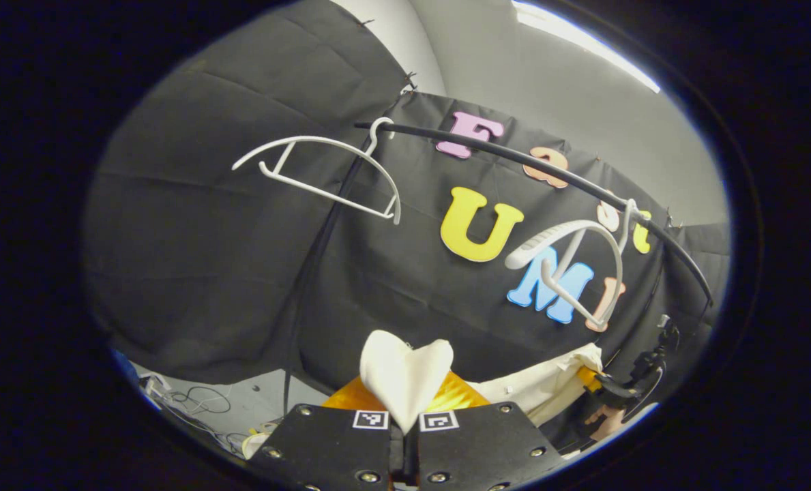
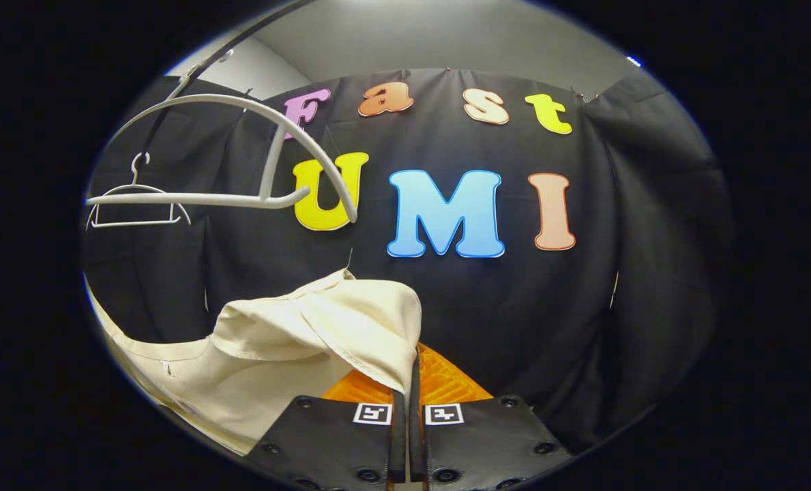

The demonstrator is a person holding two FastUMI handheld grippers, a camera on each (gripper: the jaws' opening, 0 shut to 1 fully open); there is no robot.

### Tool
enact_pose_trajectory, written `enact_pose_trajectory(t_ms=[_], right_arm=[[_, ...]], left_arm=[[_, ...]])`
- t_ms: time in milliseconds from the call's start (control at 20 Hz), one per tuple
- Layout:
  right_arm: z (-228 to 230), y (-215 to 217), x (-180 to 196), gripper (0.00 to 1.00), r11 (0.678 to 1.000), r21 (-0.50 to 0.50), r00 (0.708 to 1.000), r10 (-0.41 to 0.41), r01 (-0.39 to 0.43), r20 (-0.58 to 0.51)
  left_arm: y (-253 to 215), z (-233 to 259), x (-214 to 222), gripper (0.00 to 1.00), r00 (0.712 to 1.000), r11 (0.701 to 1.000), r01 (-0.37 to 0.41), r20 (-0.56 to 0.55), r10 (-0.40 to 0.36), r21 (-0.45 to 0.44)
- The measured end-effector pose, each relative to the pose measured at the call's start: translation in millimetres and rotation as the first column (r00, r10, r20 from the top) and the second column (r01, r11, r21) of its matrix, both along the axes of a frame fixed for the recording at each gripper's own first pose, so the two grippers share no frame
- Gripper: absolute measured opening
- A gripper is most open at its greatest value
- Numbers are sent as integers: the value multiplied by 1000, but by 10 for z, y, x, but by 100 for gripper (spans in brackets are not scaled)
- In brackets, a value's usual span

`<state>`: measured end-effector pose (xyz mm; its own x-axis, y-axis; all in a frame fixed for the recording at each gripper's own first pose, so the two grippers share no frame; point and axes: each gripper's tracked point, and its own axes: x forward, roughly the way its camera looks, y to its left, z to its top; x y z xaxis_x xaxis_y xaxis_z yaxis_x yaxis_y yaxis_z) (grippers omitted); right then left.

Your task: Grasp the clothes on the hanger with both hands and then place them into the laundry hamper below.

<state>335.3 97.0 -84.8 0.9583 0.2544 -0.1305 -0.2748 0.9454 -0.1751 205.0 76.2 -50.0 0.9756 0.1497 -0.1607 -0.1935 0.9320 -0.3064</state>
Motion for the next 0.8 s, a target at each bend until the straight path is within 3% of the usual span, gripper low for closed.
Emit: enact_pose_trajectory(t_ms=[150, 450, 600, 800], right_arm=[[17, 17, -323, 4, 999, 26, 1000, -21, 21, -17], [35, 147, -1188, 4, 996, 15, 995, -87, 88, -44], [31, 315, -1603, 4, 993, 42, 992, -109, 111, -59], [-87, 605, -2104, 4, 993, 42, 991, -102, 106, -90]], left_arm=[[84, 20, -166, 2, 998, 996, 54, -21, -52, 72], [172, 123, -373, 1, 973, 965, 228, -48, -224, 131], [231, 101, -519, 1, 949, 935, 314, -62, -308, 164], [227, -19, -774, 2, 906, 872, 422, -104, -409, 247]])
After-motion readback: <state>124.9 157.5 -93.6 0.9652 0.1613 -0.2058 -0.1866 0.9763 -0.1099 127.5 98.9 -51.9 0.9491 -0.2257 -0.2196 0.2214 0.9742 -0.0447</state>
